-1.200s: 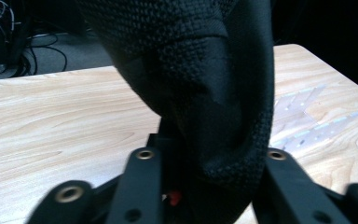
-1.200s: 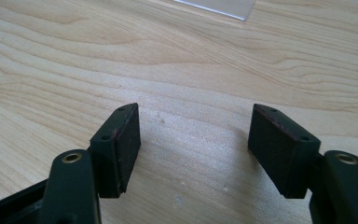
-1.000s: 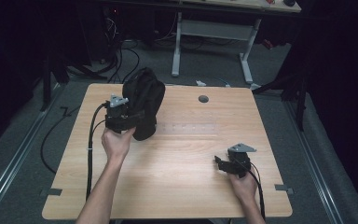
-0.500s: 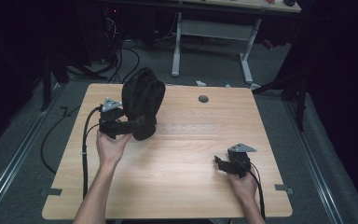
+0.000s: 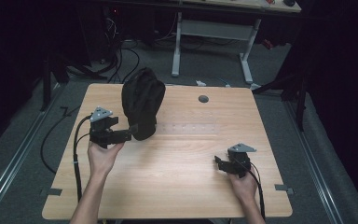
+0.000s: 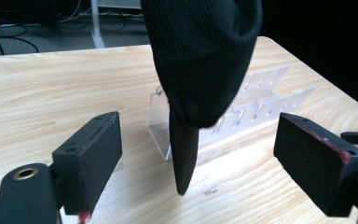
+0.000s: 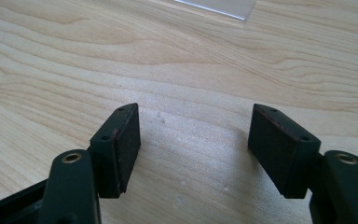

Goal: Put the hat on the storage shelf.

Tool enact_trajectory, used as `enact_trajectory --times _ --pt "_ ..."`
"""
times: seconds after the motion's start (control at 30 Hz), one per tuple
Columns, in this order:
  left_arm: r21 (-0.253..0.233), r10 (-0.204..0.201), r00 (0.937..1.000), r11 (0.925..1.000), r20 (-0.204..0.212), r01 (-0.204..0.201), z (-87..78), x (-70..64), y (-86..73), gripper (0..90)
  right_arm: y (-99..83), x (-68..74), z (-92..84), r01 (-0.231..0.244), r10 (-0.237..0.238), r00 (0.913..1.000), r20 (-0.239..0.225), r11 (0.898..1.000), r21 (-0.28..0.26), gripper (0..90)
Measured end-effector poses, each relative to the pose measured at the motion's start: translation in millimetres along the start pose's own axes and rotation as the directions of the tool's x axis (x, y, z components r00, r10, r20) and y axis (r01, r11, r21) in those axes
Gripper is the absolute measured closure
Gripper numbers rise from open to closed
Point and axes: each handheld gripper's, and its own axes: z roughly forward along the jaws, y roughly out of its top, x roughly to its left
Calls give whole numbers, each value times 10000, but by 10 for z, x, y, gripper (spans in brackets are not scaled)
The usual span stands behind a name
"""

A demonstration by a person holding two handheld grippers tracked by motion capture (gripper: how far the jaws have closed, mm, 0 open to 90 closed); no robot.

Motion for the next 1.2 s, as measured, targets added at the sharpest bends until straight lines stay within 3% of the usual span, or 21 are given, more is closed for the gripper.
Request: enact_trajectory --times 0.63,1.2 --pt "363 -293 9992 9989 283 282 -244 191 -279 170 0 0 0 -1 1 10000 -2 10000 0 343" --pt "911 -389 9992 9951 98 379 -298 378 -596 186 0 0 0 -2 2 10000 -2 10000 -1 343"
